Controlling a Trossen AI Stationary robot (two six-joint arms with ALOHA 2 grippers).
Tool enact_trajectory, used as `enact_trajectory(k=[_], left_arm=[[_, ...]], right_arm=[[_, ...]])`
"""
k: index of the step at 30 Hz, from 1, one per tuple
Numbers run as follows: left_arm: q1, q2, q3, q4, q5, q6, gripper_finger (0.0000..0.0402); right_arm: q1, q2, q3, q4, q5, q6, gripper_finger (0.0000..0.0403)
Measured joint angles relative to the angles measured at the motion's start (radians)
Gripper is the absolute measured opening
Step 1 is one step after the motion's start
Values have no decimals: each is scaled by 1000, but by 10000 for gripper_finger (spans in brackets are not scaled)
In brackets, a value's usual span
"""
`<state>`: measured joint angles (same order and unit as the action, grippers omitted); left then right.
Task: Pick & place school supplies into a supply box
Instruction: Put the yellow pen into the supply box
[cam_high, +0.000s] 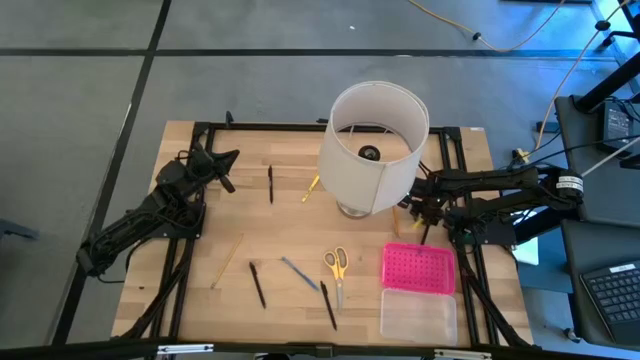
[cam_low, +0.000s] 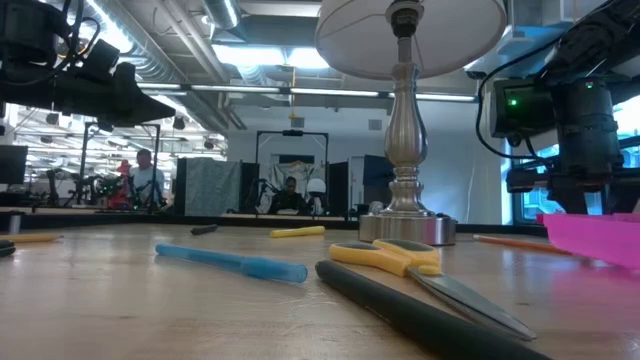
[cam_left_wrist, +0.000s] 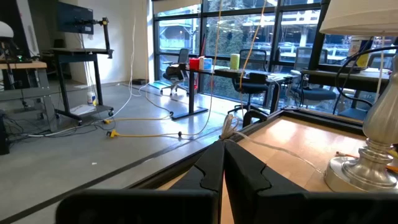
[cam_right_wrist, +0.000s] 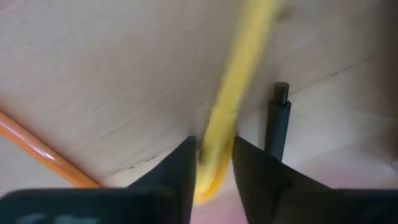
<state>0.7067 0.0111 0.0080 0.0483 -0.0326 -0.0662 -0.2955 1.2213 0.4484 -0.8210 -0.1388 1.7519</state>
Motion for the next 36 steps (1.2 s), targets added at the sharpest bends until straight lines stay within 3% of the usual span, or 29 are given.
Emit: enact_trajectory(k=[7, 22, 28, 36], left_arm=[[0, 0, 0, 0, 0, 0, 6], [0, 0, 0, 0, 0, -2, 6], [0, 0, 0, 0, 0, -2, 6], [0, 0, 0, 0, 0, -2, 6]], right_arm=[[-1, 0, 0, -7, -6, -8, 54], [0, 2, 15, -17, -12, -63, 63], [0, 0, 72, -116, -7, -80, 63], [0, -102, 107, -180, -16, -81, 62]])
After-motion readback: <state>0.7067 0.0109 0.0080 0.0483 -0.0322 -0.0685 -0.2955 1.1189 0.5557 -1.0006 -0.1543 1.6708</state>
